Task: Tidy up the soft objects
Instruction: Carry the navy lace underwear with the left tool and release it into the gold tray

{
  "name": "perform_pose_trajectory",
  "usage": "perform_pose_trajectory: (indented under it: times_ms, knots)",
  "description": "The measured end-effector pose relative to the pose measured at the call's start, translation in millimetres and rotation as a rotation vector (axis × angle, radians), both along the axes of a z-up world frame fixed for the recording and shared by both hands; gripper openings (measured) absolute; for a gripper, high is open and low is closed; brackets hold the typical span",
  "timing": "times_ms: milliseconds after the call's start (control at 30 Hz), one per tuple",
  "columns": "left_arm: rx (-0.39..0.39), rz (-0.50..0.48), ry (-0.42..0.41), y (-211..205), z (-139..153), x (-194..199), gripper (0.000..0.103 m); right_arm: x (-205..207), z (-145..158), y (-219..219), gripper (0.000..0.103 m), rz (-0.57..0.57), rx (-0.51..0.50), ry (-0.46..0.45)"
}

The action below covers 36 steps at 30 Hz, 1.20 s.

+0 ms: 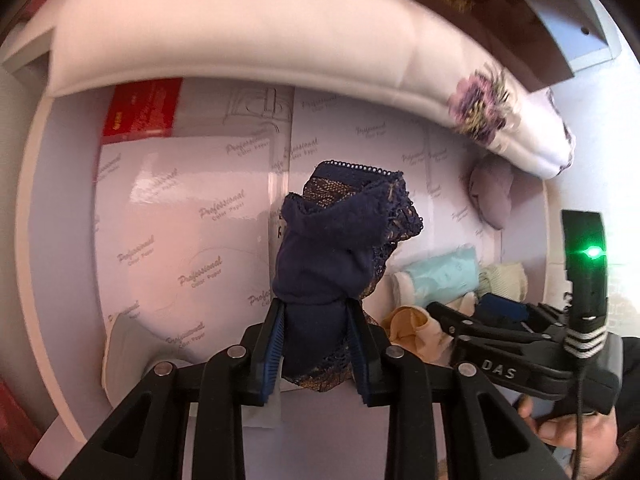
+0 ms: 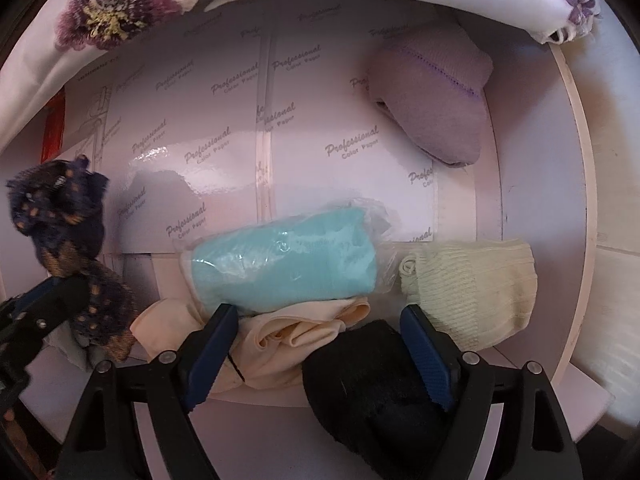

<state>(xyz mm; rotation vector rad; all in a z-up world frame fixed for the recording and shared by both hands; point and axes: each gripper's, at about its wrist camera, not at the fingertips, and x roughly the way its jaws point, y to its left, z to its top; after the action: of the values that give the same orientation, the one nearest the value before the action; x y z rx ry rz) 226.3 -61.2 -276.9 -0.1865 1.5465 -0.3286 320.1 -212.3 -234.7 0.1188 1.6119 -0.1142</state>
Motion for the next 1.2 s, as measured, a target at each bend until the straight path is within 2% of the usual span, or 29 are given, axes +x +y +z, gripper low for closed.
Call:
perform_pose_trajectory:
  times_ms: [267,533,733,867,1067,1200]
  knots:
    - [-0.037,0.023,-0.087,15.2,36.9,-2.2,0.029,2.9,-4.6,6.7,0.084,0.013,-0.009,0.003]
    - [-0.097,0.057,-0.231,29.3,103.7,4.8,0.029,3.8,-6.1,14.4,0.084,0.019,-0.017,0.006]
    - [-0.182,0.137,-0.346,47.1,164.3,34.8,0.029,2.8,-8.9,14.1,0.085,0.019,-0.016,0.007]
    - [-0.215,0.191,-0.404,52.8,194.9,64.6,0.029,2.9,-11.0,16.3,0.085,0.018,-0.013,0.007]
    - [-0.189,0.221,-0.435,53.8,207.3,98.3,0.029,3.0,-10.8,16.8,0.085,0.016,-0.011,0.008]
    - [-0.162,0.228,-0.435,50.1,202.3,117.5,0.029,2.9,-11.7,16.2,0.085,0.018,-0.013,0.008]
